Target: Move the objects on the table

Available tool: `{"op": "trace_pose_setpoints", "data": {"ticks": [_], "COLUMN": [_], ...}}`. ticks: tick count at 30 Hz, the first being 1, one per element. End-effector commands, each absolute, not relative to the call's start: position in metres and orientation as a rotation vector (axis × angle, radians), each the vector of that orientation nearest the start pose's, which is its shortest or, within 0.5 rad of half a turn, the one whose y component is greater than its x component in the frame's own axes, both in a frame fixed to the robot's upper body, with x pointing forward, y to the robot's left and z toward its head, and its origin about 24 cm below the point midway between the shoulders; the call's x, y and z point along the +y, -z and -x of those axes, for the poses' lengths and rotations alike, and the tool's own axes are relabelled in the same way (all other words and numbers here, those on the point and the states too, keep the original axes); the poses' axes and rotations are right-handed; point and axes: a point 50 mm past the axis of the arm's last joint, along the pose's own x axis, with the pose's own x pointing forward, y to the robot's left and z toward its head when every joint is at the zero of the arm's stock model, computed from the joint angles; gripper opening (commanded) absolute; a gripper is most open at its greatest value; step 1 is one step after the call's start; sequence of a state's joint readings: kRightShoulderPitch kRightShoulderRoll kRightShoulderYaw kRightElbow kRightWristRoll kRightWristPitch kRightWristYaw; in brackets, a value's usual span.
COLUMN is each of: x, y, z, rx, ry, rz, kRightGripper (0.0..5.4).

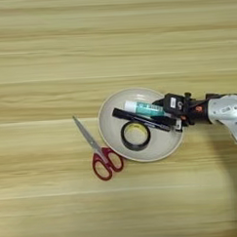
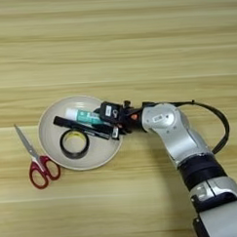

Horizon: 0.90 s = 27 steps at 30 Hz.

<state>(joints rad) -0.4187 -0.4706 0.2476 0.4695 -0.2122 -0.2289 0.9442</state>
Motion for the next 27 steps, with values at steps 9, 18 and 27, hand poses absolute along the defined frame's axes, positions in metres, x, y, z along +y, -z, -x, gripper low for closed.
{"op": "trace_pose_setpoints", "data": {"ticks": [9, 18, 27], "x": [-0.164, -0.163, -0.186], "y": [-0.086, -0.112, -0.113], "z": [-0.320, -0.332, -0.346], "rx": [0.054, -0.066, 0.007], "ry": [-1.001, -0.896, -0.753], "rz": [0.750, 0.624, 0.702], "kRightGripper": [1.67, 1.67, 1.67]}}
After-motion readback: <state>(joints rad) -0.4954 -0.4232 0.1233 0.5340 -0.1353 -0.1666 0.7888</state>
